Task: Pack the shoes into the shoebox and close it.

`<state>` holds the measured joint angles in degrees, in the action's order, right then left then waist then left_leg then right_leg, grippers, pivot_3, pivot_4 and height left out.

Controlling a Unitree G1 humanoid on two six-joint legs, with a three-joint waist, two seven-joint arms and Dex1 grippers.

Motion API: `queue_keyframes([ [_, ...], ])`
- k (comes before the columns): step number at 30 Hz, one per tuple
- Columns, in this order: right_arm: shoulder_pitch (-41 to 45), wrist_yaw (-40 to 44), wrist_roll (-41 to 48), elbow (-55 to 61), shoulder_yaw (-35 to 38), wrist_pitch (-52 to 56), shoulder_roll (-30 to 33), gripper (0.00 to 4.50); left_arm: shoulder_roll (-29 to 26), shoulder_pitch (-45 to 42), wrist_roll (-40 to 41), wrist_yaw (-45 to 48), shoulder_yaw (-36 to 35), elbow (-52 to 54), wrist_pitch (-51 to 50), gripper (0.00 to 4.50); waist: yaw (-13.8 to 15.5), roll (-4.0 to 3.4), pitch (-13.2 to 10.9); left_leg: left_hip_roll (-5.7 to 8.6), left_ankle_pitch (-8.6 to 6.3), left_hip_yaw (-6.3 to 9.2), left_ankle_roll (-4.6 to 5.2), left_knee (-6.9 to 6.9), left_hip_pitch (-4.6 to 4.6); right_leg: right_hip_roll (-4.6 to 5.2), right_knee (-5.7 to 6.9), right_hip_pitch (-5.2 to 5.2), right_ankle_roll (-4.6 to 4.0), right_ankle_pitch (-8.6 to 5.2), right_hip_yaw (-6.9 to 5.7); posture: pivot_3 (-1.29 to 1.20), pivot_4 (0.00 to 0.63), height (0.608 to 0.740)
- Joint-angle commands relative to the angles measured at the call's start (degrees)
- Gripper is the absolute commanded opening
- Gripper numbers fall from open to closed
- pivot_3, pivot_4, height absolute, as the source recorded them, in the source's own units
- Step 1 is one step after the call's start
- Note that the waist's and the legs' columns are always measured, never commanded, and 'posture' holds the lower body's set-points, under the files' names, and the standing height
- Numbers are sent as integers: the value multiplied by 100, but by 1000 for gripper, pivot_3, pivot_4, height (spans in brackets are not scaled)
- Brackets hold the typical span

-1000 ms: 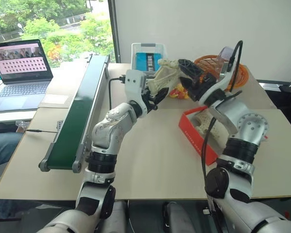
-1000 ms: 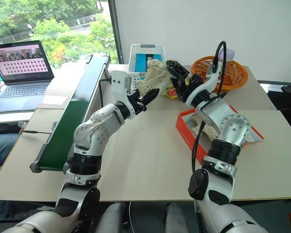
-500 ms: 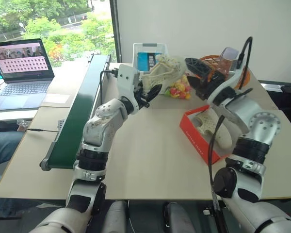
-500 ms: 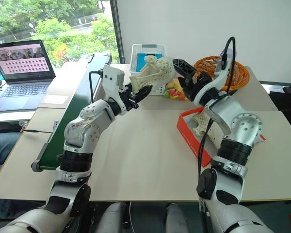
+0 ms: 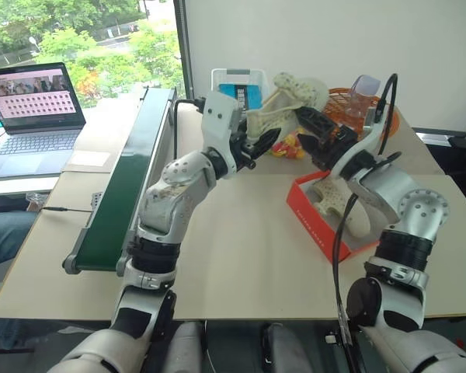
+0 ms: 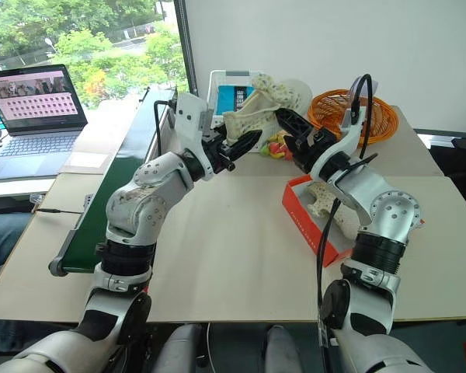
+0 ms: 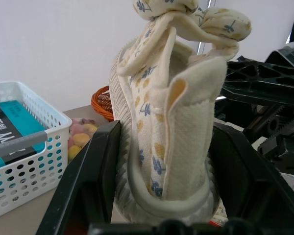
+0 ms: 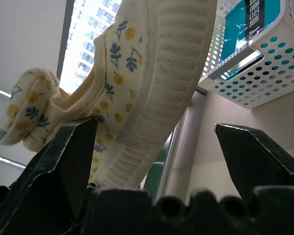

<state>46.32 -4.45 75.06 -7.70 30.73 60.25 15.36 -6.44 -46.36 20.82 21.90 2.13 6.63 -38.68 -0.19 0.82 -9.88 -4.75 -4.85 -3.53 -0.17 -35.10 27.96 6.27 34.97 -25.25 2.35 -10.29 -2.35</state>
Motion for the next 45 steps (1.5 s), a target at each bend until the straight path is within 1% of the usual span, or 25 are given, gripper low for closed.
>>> queue_keyframes([
  [1,44,265,-156,-150,-2,-282,170,4500,12,-158,270,-36,-138,482,-210,2505,-1,0,0,0,0,0,-1,-1,0,0,0,1,0,0,0,0,150,735],
  [9,397,698,-497,-556,-157,-606,148,4500,177,3,483,-77,-30,776,-616,2505,1,0,-1,1,0,0,0,0,1,0,-1,-1,2,0,1,0,150,735],
  [11,467,743,-531,-612,-140,-707,74,3968,193,0,478,-66,-24,775,-649,2487,1,0,-1,1,0,0,0,-1,1,0,0,-1,1,0,0,0,150,735],
  [12,493,777,-529,-608,-142,-746,37,3777,194,-3,471,-62,-22,766,-657,2487,2,0,0,1,0,0,0,-1,1,0,0,-1,0,-1,1,0,150,735],
  [14,533,778,-473,-576,-131,-779,-42,3068,182,-7,478,-62,-27,736,-676,2487,4,0,0,1,0,1,0,-1,0,0,0,0,0,-1,0,0,150,735],
  [17,558,738,-460,-551,-134,-808,-94,2139,122,-7,499,-36,-53,697,-722,2487,4,-1,-1,1,0,0,0,-1,2,0,-1,-1,2,0,0,0,150,735],
  [20,567,745,-490,-573,-148,-809,-70,1025,-50,17,478,61,-33,637,-768,2487,3,-1,-1,1,0,1,0,-1,1,0,1,-1,2,0,0,0,150,735],
  [22,564,737,-539,-557,-168,-801,-22,686,-277,55,475,259,-1,599,-767,2487,1,-1,-1,1,0,1,0,-1,1,0,0,-1,1,0,0,0,150,735],
  [23,560,737,-565,-531,-183,-795,13,562,-375,75,529,350,-54,575,-781,2861,-1,-1,-1,1,0,1,0,-1,1,0,0,-1,1,-1,1,0,150,735],
  [24,559,744,-620,-496,-214,-792,74,516,-467,95,654,482,-149,572,-804,3244,-4,-2,-1,1,-2,1,-2,-1,1,0,0,-1,0,-1,0,0,150,735],
  [25,561,752,-668,-460,-245,-790,133,480,-566,109,768,604,-216,576,-863,3470,-7,-2,-1,1,-6,1,-10,0,0,0,1,-2,-2,-2,1,0,150,735],
  [26,570,765,-703,-425,-271,-788,187,458,-684,124,814,722,-219,589,-905,3971,-11,-3,-2,1,-8,1,-13,1,0,0,1,-2,-2,-2,1,0,150,735],
  [27,588,801,-751,-384,-306,-786,270,450,-858,146,800,850,-162,595,-942,4284,-6,-3,-2,0,-9,1,-14,1,1,0,0,-3,-2,-2,0,0,150,735],
  [28,612,903,-927,-297,-416,-822,428,438,-1124,203,755,1041,-25,626,-1008,4500,-2,-3,-2,1,-9,1,-14,2,2,0,0,-3,-4,-3,0,0,150,735],
  [29,645,1002,-1129,-214,-552,-837,627,433,-1360,272,729,1252,88,678,-1002,4500,-7,-5,-3,1,-10,1,-15,2,2,0,-1,-4,-11,-7,0,0,150,735],
  [31,746,1157,-1429,-124,-769,-785,1011,427,-1638,358,771,1485,171,742,-1025,4500,-8,-12,-7,1,-12,1,-20,3,2,0,1,-6,-25,-16,1,0,150,735],
  [33,881,1357,-1773,-88,-1037,-681,1469,418,-1780,411,811,1575,162,754,-1014,4500,11,-20,-13,1,-22,0,-35,3,3,1,0,-7,-28,-18,1,0,150,735],
  [35,1023,1652,-2314,-148,-1448,-654,2051,409,-1851,459,743,1592,171,697,-933,4500,27,-20,-13,2,-23,0,-37,2,10,2,-1,-14,-28,-18,1,0,150,735],
  [38,1238,2457,-3333,-366,-2402,-709,3095,408,-1845,518,577,1537,221,552,-758,4500,54,-20,-14,3,-24,-1,-38,2,18,2,-2,-24,-29,-19,3,0,150,735],
  [39,1249,2890,-3776,-404,-2880,-826,3495,408,-1835,534,496,1530,298,529,-688,4500,64,-20,-13,3,-24,-2,-38,4,20,3,-5,-27,-30,-20,3,0,150,735],
  [40,1259,3201,-4077,-445,-3195,-923,3742,408,-1823,541,437,1529,355,515,-643,4500,77,-20,-13,3,-24,-2,-39,5,20,3,-5,-29,-31,-21,4,0,150,735],
  [42,1239,3793,-4474,-472,-3661,-1033,4062,408,-1803,562,335,1523,461,511,-558,4500,81,-19,-14,4,-24,-5,-39,6,22,4,-8,-33,-31,-22,6,0,150,735],
  [45,1213,4458,-4878,-715,-3987,-1195,4166,408,-1757,625,230,1513,557,541,-458,4500,47,-17,-15,4,-24,-13,-39,4,24,5,-6,-43,-30,-20,16,0,150,735],
])
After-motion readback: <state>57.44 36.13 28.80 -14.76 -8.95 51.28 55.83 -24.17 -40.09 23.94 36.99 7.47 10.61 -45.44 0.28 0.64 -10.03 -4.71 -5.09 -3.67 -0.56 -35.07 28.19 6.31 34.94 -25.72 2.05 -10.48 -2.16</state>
